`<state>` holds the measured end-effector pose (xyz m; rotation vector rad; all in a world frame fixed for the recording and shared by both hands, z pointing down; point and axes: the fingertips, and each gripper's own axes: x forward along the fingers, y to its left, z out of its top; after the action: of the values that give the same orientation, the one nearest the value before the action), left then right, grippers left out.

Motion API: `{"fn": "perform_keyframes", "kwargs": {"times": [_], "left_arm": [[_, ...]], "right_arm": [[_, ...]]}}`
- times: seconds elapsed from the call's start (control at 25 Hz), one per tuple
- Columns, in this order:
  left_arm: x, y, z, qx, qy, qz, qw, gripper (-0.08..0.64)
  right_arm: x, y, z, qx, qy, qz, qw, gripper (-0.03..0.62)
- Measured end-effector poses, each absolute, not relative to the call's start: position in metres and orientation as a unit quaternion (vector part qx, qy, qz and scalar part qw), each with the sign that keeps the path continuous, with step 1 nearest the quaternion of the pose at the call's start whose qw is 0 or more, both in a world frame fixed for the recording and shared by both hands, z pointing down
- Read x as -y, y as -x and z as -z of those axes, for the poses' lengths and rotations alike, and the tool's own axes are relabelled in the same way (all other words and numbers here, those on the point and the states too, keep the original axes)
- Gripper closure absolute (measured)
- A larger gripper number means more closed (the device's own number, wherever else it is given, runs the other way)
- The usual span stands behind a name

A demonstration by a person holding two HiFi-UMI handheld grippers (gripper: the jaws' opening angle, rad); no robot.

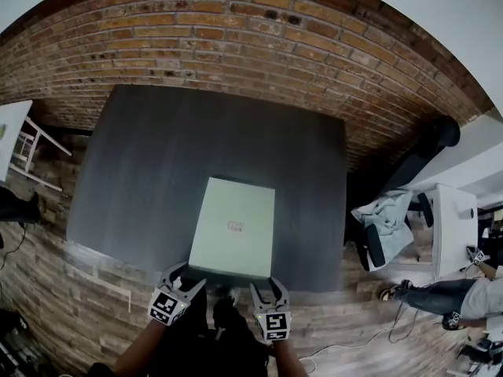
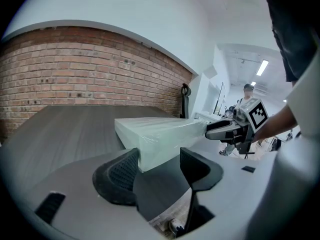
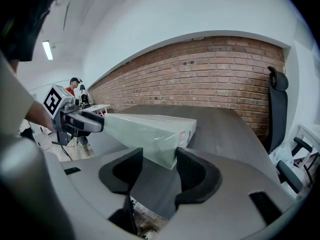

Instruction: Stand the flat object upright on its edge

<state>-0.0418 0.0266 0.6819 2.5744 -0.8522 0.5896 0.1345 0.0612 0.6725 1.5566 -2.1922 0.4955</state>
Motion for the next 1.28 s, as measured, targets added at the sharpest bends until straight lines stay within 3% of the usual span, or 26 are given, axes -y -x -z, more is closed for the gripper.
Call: {"fn": "perform_keyframes", "kwargs": {"times": [1.28], "left_arm": [[-0.017, 0.033, -0.562, 0.331, -0.930, -0.141, 0.075, 0.301]], "right_arm": [[-0.055, -0.143, -0.555, 0.818, -0.547, -0.052, 0.170, 0.370]]}}
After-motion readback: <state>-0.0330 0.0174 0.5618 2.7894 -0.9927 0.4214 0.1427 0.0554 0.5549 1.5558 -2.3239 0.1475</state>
